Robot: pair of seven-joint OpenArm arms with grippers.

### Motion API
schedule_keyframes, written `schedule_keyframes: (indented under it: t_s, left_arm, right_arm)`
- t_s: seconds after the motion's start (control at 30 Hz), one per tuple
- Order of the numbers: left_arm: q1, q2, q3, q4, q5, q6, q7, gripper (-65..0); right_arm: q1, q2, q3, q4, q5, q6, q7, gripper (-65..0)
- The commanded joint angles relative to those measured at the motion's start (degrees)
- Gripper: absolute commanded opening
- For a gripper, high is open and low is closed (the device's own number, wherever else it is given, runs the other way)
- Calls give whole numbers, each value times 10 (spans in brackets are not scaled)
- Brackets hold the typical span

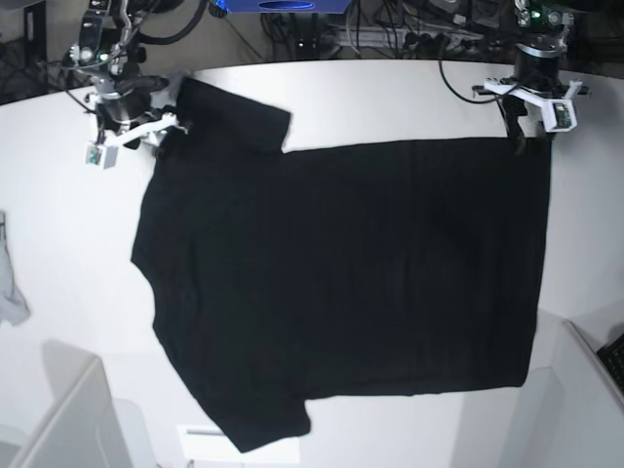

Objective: Fold the T-shirt properly
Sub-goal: 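Lower both grippers onto the shirt's shoulder corners and grasp them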

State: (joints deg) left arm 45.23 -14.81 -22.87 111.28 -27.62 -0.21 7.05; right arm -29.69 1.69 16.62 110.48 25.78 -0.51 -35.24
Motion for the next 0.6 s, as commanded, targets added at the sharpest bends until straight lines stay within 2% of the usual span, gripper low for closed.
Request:
schedule_keyframes:
  t_s: [0.0, 0.03, 0.1, 0.3, 0.57]
  left_arm:
    - [5, -7, -15, 1, -21, 1, -9, -197]
    - [4, -8, -25, -3, -49, 1, -9, -133]
    - [4, -10, -39, -7, -84, 0, -9, -69]
    - [-5, -24, -38, -26, -97, 0, -9, -64]
    - [-35, -20, -38, -82, -99, 0, -9, -64]
  right_arm:
    - [4, 1, -1, -2, 7, 3, 5, -324]
    - [7, 5, -1, -12, 7, 3, 4, -324]
    - [9, 5, -1, -34, 7, 3, 4, -324]
    - [13, 3, -4, -69, 7, 3, 4, -323]
    - [-5, 5, -68, -78, 5, 3, 4, -323]
